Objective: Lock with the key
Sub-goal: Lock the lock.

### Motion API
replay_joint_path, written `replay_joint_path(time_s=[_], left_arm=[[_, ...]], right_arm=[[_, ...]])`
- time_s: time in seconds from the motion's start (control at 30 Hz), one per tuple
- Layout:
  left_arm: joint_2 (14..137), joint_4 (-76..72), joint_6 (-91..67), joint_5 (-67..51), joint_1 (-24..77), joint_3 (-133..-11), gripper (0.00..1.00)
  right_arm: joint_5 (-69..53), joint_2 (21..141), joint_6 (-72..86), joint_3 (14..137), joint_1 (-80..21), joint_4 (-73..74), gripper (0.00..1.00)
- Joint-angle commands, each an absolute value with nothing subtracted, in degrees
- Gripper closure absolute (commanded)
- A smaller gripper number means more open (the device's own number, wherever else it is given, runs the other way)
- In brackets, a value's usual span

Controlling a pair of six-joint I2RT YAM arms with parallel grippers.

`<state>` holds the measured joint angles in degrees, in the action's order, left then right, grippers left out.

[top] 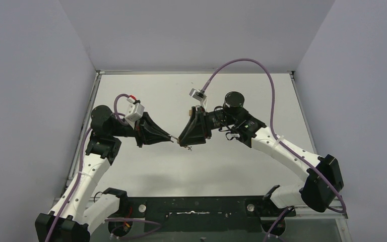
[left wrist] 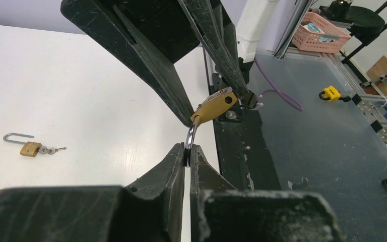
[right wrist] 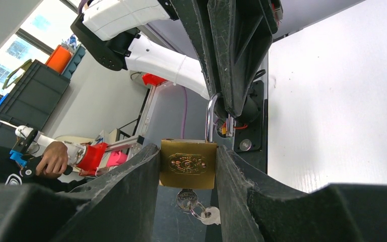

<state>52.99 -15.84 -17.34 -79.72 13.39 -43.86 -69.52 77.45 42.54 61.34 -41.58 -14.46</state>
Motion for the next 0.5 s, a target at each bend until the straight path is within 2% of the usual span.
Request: replay_joint_path(time_s=[0.0, 0.17, 0.27, 0.3, 0.43, 0.47], left_arm=[[52.1, -16.9, -17.1, -81.2, 13.3, -46.3, 1.0], [51.6, -18.1, -19.1, -80.6, 13.5, -46.1, 1.0], [51.9, -20.9, -22.7, -78.1, 13.5, -46.3, 1.0], [52.1, -22.4, -24.3, -77.0, 13.5, -46.3, 1.0], [53.2, -34.5, -32.7, -69.9, 13.5, -45.2, 1.0], [53.2, -37.5, -34.5, -67.6, 13.4, -44.4, 1.0]], right_arm=[[-70.3, 77.5, 43.3, 61.7, -41.3, -20.0, 0.72], [-69.5, 78.7, 42.5, 62.6, -41.2, -19.6, 0.7], [-66.3, 79.1, 34.0, 66.8, -41.2, -8.2, 0.61], [-64.7, 79.4, 29.5, 69.0, -41.3, -2.1, 0.54], [-60.3, 80.2, 18.0, 77.0, -41.2, 12.0, 0.08], [-59.4, 80.0, 16.0, 78.4, -41.0, 13.8, 0.02]])
